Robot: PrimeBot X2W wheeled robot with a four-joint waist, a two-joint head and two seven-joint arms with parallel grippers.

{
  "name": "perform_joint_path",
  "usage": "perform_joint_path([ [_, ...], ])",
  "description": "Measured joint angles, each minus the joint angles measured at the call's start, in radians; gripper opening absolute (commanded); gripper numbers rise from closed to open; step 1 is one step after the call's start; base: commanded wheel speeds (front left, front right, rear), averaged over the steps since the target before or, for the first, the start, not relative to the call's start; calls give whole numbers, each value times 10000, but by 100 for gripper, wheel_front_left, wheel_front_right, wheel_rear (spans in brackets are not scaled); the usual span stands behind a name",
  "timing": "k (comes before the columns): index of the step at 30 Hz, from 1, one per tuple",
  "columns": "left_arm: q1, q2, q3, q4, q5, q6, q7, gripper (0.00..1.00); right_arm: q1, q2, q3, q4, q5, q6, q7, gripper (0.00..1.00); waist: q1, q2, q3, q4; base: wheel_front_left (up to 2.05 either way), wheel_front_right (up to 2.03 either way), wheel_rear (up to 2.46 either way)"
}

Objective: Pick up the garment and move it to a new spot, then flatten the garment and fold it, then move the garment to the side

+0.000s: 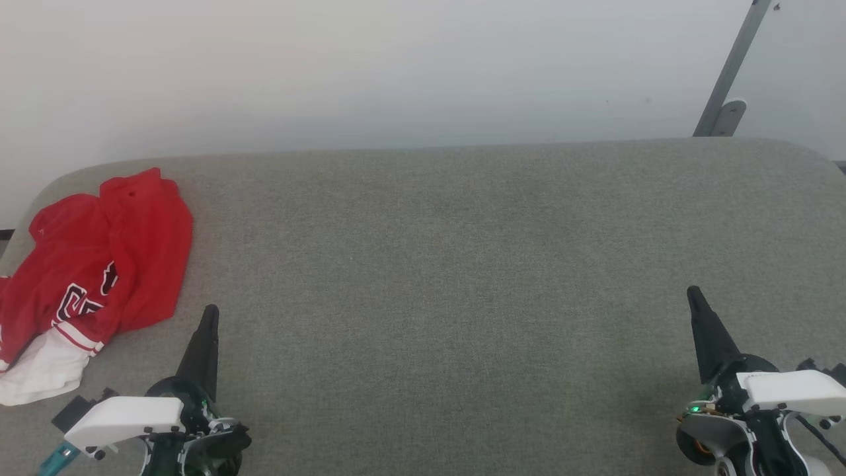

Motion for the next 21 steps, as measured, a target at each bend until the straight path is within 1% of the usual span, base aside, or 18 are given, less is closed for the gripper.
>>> perform_joint_path([
  [21, 0, 0, 0, 0, 2, 0, 0, 0, 0, 0, -4, 0, 0, 0, 0, 0, 0, 0, 0, 0, 0, 0, 0],
])
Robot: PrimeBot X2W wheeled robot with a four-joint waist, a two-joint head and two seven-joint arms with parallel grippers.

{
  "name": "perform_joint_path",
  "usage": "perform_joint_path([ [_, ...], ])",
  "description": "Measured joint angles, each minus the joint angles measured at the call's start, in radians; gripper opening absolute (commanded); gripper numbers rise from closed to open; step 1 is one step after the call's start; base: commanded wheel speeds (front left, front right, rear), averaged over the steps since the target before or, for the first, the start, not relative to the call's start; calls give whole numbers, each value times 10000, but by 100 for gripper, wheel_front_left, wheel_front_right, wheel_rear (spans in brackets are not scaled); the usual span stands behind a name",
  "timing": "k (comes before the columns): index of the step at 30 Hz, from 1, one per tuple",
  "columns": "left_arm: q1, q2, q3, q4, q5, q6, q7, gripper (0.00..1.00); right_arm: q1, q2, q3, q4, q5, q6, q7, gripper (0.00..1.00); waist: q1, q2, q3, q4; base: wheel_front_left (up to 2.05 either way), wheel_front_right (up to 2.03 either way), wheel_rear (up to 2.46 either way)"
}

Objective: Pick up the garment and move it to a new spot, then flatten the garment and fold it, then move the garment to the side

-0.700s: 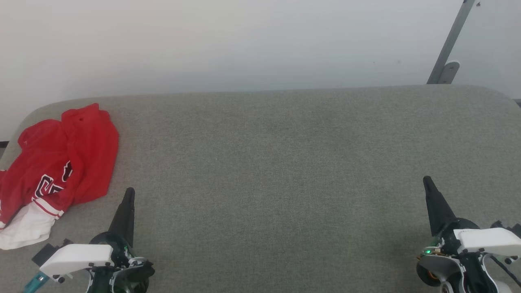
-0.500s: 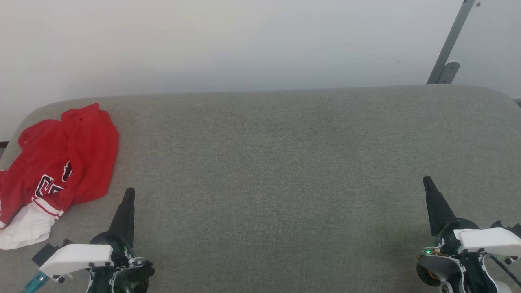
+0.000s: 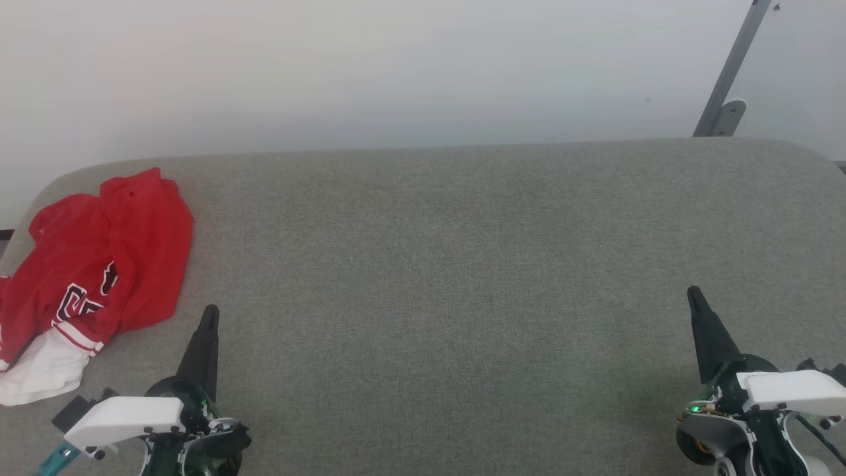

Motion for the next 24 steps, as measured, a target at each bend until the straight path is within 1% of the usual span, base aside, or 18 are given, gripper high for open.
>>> perform_joint_path([
  [3, 17, -8, -4, 31, 0, 4, 0, 0, 15, 4, 2, 31, -2, 2, 0, 0, 0, 0, 0, 0, 0, 0, 0],
  [4, 66, -29, -6, 102, 0, 8, 0, 100, 65, 10, 8, 107, -2, 0, 0, 100, 0, 0, 0, 0, 0, 0, 0],
  [5, 151, -63, -12, 201, 0, 19, 0, 0, 165, 25, 17, 203, -2, 0, 0, 0, 0, 0, 0, 0, 0, 0, 0],
  [6, 252, -96, -15, 295, 0, 38, 0, 100, 271, 44, 23, 291, -2, 0, 0, 100, 0, 0, 0, 0, 0, 0, 0],
  [9, 523, -165, -25, 500, 0, 65, 0, 100, 546, 79, 73, 508, -4, -2, -25, 100, 0, 0, -3, 0, 0, 0, 0],
  [15, 555, -127, -38, 207, 0, 263, -94, 100, 554, 79, 288, 466, -226, -2, -303, 100, 0, 0, -5, -2, 0, 0, 0],
  [24, 651, 151, -140, -153, 343, 487, -389, 100, 480, 75, 514, 420, -1018, -2, -698, 100, 0, 0, -18, -6, 0, 0, 0],
])
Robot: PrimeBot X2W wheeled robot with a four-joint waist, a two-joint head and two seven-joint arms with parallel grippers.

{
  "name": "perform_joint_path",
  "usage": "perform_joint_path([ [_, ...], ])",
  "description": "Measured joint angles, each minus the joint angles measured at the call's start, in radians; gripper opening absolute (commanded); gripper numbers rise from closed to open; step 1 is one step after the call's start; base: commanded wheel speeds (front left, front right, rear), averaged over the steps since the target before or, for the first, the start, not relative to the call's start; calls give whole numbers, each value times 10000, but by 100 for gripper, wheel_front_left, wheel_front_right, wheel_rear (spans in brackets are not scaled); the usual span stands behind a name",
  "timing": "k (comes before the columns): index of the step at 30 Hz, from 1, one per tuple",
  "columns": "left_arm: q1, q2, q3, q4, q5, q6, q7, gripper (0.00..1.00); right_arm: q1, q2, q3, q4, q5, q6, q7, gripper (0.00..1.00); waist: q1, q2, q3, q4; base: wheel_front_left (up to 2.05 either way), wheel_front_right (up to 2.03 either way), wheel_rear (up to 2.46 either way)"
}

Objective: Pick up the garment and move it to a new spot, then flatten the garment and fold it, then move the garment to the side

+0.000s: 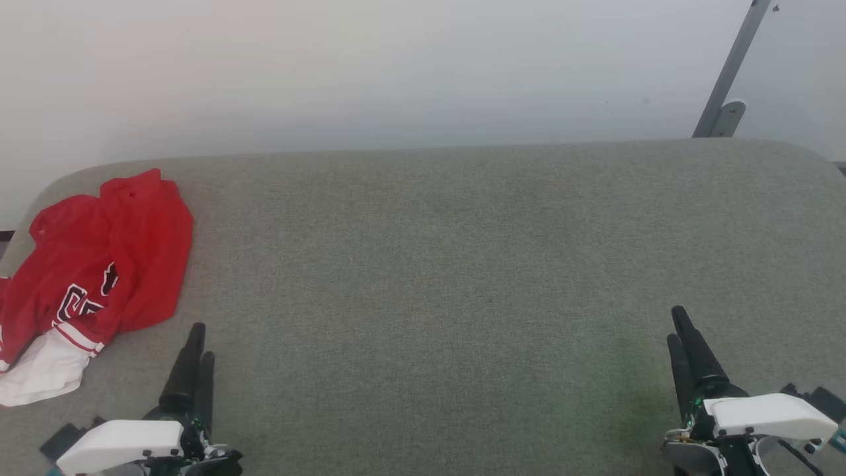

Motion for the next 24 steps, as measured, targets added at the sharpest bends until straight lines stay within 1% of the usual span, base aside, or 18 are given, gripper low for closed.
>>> perform_joint_path([
  [2, 24, 127, -36, -59, 290, 10, -98, 100, -39, -15, 35, 8, -355, 0, -94, 100, 0, 0, -7, -1, 0, 0, 0],
  [8, 41, 571, -284, -128, 1149, 228, -510, 100, -140, -50, 96, 38, -1641, 0, -186, 100, 0, 0, -32, -6, 0, 0, 0],
  [16, 69, 1195, -677, -23, 2692, 529, -922, 100, -149, -69, 134, -119, -3522, 0, -180, 100, 0, 0, -78, -14, 0, 0, 0],
  [24, 68, 1718, -1011, 104, 4080, 589, -1250, 100, -150, -100, 119, -355, -5068, 0, -148, 100, 0, 0, -123, -20, 0, 0, 0],
])
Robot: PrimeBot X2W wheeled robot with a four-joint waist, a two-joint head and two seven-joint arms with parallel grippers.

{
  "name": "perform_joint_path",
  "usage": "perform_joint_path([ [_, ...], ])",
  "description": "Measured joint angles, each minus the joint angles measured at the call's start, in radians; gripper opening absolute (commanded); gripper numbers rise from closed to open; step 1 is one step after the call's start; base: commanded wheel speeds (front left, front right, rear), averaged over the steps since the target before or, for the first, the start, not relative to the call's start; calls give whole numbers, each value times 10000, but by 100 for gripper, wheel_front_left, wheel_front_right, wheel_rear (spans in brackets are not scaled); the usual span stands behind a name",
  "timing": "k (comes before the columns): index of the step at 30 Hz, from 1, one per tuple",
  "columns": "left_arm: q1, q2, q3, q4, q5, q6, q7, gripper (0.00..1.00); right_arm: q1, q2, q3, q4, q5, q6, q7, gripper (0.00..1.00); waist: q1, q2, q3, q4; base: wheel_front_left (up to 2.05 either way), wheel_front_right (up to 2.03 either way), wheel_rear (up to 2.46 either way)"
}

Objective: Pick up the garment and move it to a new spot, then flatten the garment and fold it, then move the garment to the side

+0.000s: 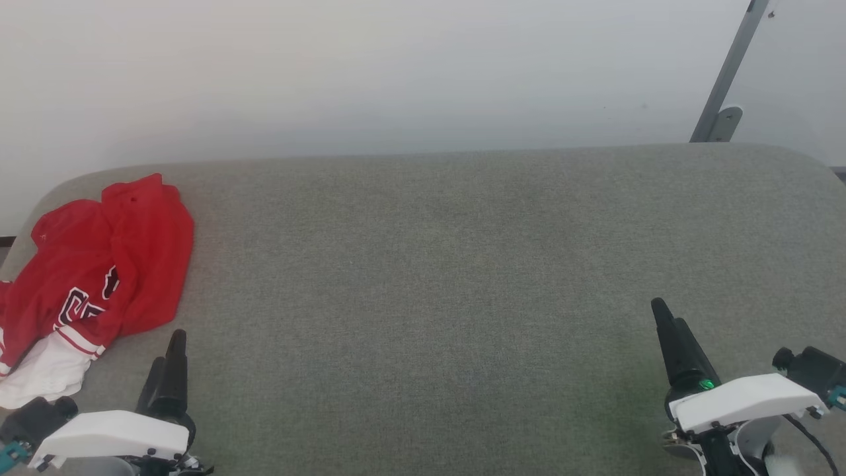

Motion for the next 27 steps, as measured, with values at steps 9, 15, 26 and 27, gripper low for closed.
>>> perform_joint_path([
  [9, 2, 188, 23, -6, 1076, -253, -320, 100, 1, -84, 69, -213, -1294, 2, -21, 100, 0, 0, -31, -11, 0, 0, 0],
  [15, 52, 295, 44, 94, 1714, -508, -497, 100, 2, -84, 65, -353, -1979, 2, -130, 100, 0, 0, -41, -18, 0, 0, 0],
  [26, 115, 514, 23, 117, 2859, -775, -848, 100, 16, -82, 77, -640, -3327, 2, -316, 100, -1, 0, -59, -27, 0, 0, 0],
  [27, 119, 533, 23, 115, 2974, -779, -857, 100, 18, -81, 79, -662, -3430, 2, -339, 100, -1, 0, -60, -28, 0, 0, 0],
])
